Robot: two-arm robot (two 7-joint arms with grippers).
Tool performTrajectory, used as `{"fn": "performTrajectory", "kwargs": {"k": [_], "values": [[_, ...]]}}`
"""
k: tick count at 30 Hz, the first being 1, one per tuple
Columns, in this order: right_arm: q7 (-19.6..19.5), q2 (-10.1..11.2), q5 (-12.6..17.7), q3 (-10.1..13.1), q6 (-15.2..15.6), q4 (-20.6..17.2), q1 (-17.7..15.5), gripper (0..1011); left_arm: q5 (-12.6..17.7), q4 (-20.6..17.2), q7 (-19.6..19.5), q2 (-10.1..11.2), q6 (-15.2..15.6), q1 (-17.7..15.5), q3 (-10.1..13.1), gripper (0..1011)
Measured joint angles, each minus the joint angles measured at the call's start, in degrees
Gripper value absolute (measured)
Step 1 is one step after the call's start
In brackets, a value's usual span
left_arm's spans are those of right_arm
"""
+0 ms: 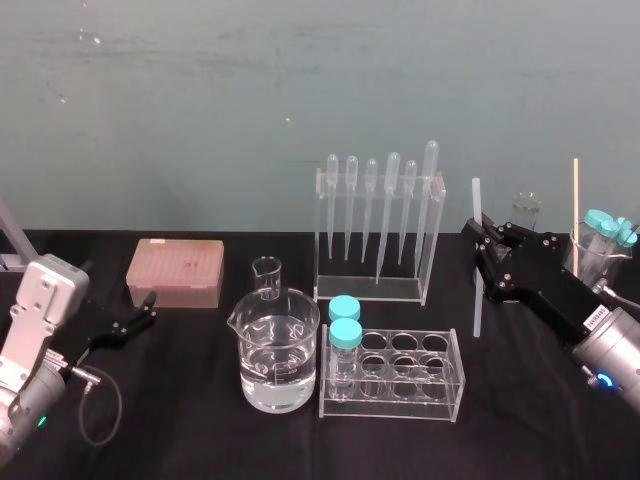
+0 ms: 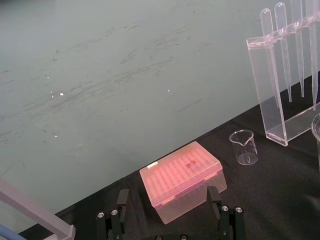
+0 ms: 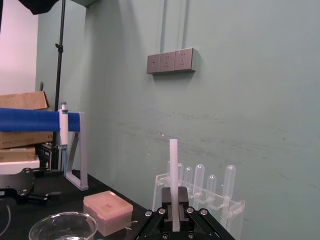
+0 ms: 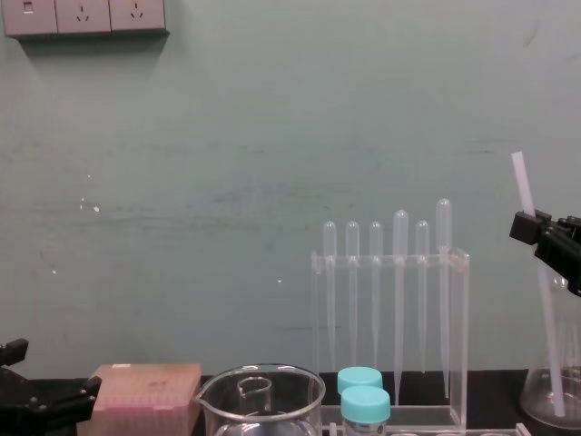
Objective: Pick up the stirring rod with one hand, then place it down.
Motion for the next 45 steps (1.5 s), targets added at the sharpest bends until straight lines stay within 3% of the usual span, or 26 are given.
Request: {"fn": "performTrajectory", "kwargs": {"k": [29, 39, 45], "values": [[0.1, -0.1, 0.0, 0.1, 0.0, 0.0, 0.0, 68, 0.0, 0.0, 0.0, 0.0, 0.0, 0.0, 0.0, 1000], [5.6, -0.6, 2.0, 1.0, -0.5, -0.3, 0.0, 68, 0.0, 0.0, 0.0, 0.0, 0.0, 0.0, 0.0, 1000], [8.4, -0.6, 2.6, -0.3, 0.3, 0.2, 0.8, 68, 0.0, 0.0, 0.0, 0.0, 0.0, 0.0, 0.0, 1000]]}}
